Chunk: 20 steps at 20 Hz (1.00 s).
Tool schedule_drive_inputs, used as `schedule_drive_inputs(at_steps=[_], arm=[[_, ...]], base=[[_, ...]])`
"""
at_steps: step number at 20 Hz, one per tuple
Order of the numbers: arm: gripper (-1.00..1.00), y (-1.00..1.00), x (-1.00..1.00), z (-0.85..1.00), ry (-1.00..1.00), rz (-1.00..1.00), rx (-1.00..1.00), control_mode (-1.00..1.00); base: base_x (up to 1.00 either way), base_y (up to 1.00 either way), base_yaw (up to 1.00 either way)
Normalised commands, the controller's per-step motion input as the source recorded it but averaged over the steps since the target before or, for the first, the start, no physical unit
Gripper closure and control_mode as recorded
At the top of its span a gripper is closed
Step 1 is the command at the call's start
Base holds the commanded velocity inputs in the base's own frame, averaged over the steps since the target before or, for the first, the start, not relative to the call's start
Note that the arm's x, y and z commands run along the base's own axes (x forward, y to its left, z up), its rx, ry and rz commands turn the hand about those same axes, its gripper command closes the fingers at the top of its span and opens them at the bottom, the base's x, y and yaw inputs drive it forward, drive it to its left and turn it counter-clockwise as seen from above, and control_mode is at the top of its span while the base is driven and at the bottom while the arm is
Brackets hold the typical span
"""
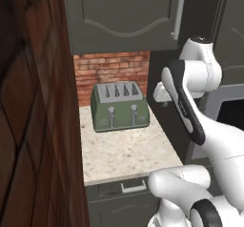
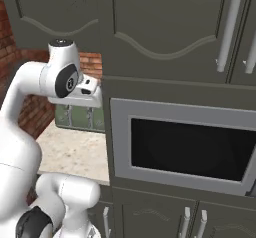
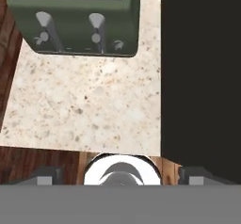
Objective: Navigate to the sink.
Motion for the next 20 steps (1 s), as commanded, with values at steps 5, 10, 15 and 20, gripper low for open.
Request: schedule_drive_inputs(at_steps=[5,10,15,20], arm=[[-1.0,0.0,-0.92,-0.36,-0.01,0.0,-0.04,-1.0],[-1.0,0.0,-0.76,-0.53,0.0,0.0,-0.08,1.0],[-1.0,0.0,0.0,0.0,0.0,0.0,0.0,1.0],[-1.0,0.0,0.0,0.0,0.0,0.0,0.0,1.0]], base=[[0.0,0.0,0.0],[-0.19,-0.01,0.0],[-0.97,-0.09,-0.04],[-0.9,-0.16,-0.13]])
